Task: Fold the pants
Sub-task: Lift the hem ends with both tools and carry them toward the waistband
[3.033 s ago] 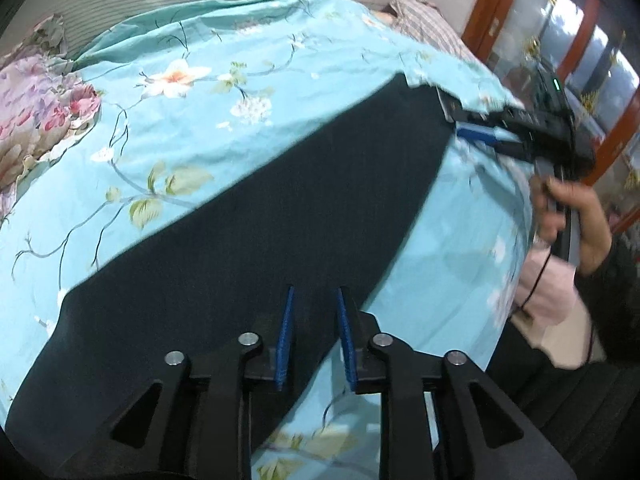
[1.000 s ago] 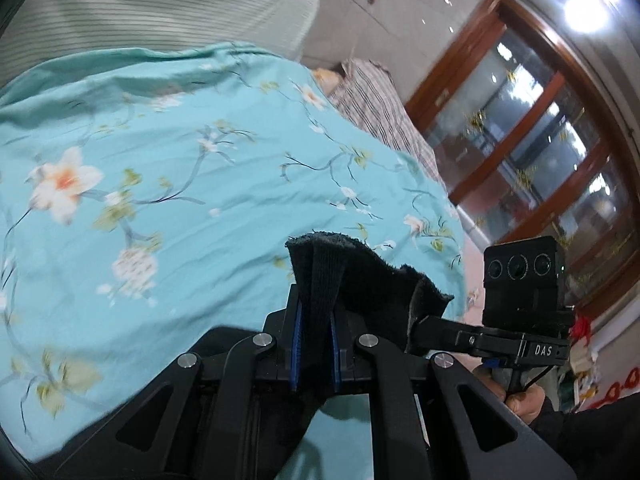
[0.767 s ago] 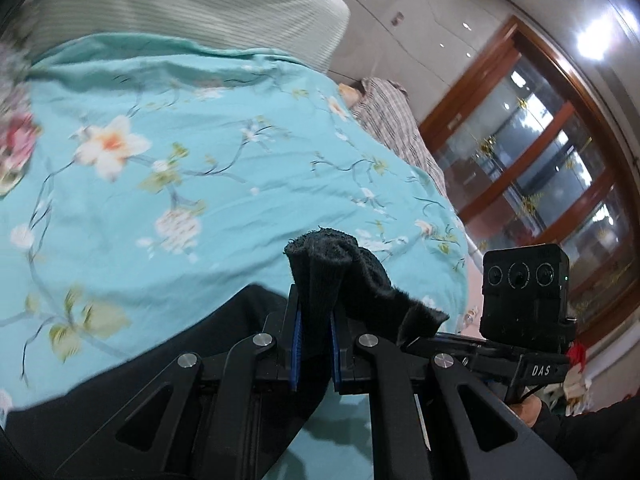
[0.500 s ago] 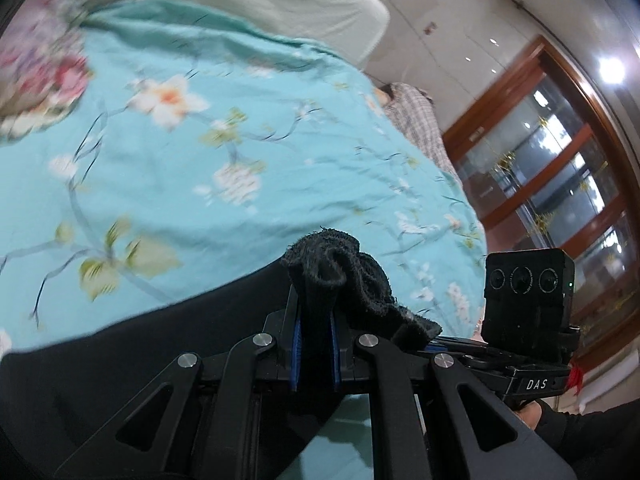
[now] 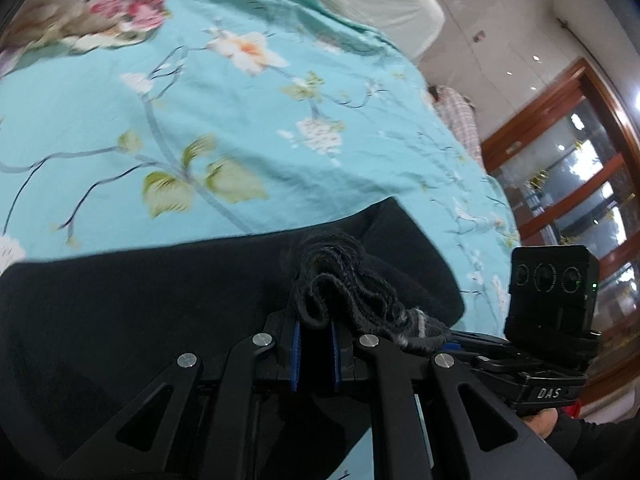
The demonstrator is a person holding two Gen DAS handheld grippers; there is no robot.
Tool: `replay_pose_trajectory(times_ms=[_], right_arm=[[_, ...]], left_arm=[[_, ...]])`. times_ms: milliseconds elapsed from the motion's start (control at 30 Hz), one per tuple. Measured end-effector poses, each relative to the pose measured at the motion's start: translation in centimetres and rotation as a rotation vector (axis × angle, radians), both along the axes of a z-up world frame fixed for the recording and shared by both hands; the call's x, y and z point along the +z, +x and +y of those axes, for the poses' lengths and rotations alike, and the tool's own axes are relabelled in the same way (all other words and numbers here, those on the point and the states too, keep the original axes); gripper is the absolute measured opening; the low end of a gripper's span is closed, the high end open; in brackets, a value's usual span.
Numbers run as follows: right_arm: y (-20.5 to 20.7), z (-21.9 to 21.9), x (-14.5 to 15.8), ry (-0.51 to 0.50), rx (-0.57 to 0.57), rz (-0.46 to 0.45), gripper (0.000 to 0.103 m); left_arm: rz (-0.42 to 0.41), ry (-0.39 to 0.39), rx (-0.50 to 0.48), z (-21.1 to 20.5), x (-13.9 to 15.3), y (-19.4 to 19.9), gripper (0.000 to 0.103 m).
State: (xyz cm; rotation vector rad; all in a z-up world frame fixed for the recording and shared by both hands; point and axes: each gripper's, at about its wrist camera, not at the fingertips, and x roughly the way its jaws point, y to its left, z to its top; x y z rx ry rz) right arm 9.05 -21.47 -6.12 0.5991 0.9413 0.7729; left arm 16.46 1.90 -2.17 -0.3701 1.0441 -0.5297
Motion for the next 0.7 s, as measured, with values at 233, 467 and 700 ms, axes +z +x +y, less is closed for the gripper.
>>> replay_pose_trajectory(times_ms=[233,467,700], right_arm=[[0.2,1.2,-0.6,-0.015,0.028,0.022,0.041],[-0.3,2.2,0.2,-0.023,0.062,0.014,0.048],[-0.4,4.0,2.2,-0.042,0.118,-0.040,0.053]], left_arm=[[0.019,0.013,0.090,2.5,-0.4,-1.9,0.008],[0.014,0.016,0.245,6.5,0.4,-5.2,0.012],[0.009,-0.026,0.409,9.9,1.1,-8.9,0.021]])
